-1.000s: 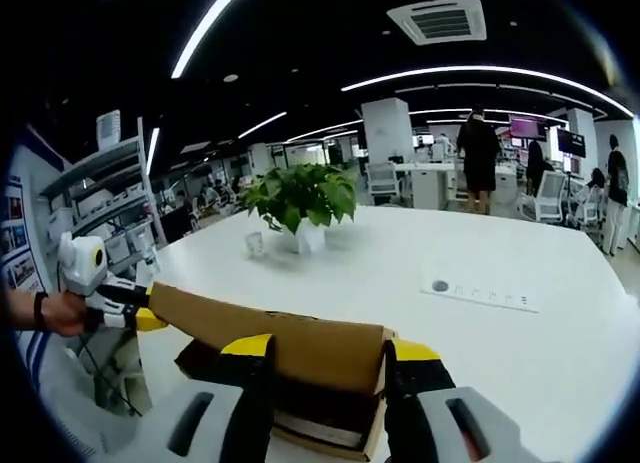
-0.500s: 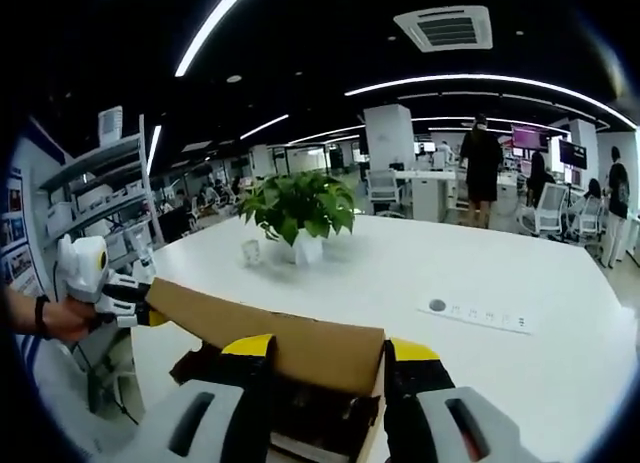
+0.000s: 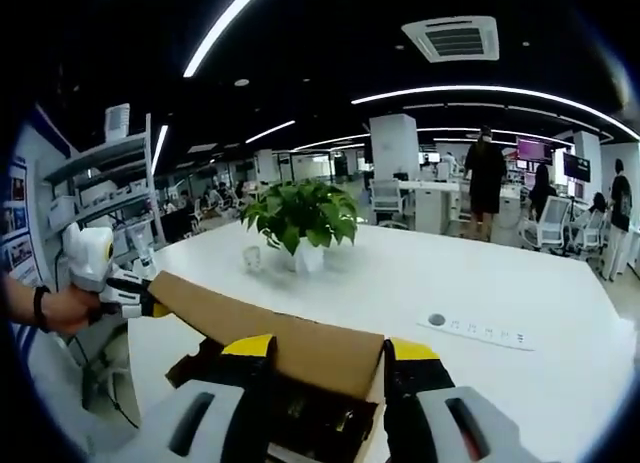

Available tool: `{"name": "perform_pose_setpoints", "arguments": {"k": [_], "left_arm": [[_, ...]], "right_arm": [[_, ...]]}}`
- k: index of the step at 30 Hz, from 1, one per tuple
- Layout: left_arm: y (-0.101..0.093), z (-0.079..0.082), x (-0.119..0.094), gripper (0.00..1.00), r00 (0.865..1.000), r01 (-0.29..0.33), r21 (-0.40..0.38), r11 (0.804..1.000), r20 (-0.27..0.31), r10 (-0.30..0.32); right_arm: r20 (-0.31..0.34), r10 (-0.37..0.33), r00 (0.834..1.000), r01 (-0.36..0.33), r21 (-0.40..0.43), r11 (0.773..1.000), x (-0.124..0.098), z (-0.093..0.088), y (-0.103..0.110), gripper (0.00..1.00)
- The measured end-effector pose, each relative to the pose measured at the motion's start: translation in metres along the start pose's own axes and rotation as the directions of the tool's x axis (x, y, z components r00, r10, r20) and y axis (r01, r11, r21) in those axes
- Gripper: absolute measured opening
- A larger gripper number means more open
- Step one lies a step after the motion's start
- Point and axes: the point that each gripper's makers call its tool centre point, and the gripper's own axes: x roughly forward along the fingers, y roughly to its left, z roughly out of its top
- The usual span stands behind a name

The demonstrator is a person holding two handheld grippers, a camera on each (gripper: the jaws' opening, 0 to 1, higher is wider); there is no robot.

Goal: Operate the shoe box by opening the lid, removing the specified soft item, and placing it in the target area until the item is outside and the box remains undamaged.

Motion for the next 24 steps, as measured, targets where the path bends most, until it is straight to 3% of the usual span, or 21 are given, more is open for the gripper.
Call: {"name": "perform_pose_setpoints", "arguments": {"k": [17,24], "left_arm": [[0.004,0.006,0.005,0.05,1.000,0.000,-0.062,0.998,-0.015,-0.001],[0.005,0.007,0.006,0.05,1.000,0.008,-0.068,0.998,-0.015,-0.009]], "right_arm": [[0.040,0.012,0.999,-0.011,-0.014,1.000,-0.005,0.000,-0.006,0.33],[-0.004,-0.026,1.000,0.026,-0.056,0.998,0.003,-0.013,-0.012,0.29]]}}
